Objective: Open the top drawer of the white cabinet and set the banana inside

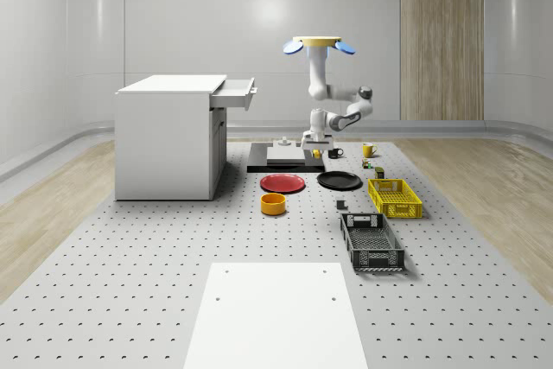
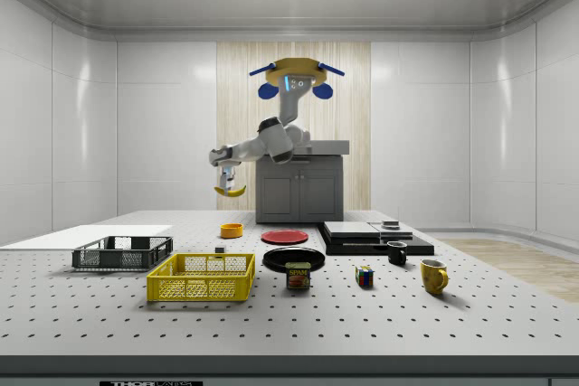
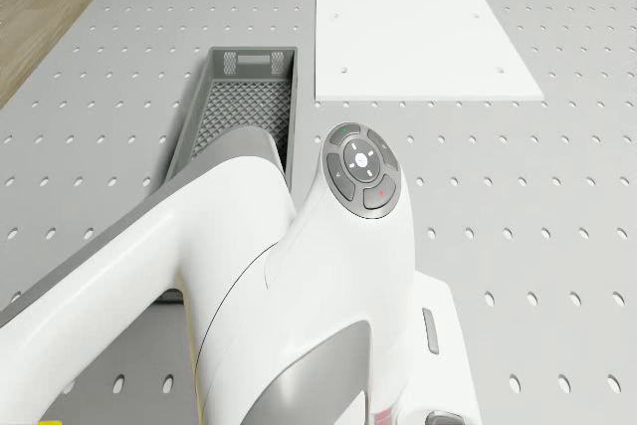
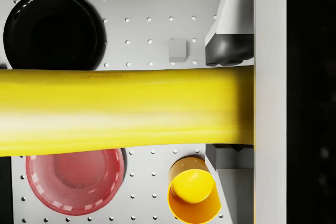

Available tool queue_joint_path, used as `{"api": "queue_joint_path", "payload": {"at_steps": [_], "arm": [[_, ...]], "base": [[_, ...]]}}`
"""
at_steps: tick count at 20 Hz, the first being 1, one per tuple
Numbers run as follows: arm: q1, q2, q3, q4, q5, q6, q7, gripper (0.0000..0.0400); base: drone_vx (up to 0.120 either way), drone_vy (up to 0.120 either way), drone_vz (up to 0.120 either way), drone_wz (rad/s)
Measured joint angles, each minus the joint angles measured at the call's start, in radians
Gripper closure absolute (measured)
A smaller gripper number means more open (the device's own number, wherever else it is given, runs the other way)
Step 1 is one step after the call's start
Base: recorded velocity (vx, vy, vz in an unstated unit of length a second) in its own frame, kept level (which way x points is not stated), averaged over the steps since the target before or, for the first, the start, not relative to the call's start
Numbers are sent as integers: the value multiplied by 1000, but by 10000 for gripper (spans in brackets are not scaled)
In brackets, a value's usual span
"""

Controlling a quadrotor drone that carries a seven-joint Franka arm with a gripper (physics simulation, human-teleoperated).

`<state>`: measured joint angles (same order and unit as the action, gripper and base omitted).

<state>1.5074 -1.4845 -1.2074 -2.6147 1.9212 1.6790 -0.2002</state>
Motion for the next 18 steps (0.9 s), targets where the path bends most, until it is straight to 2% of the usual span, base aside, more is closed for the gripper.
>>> {"api": "queue_joint_path", "payload": {"at_steps": [18], "arm": [[1,-2,0,0,-1,2,-1,207]], "base": [[-120,0,120,0]]}}
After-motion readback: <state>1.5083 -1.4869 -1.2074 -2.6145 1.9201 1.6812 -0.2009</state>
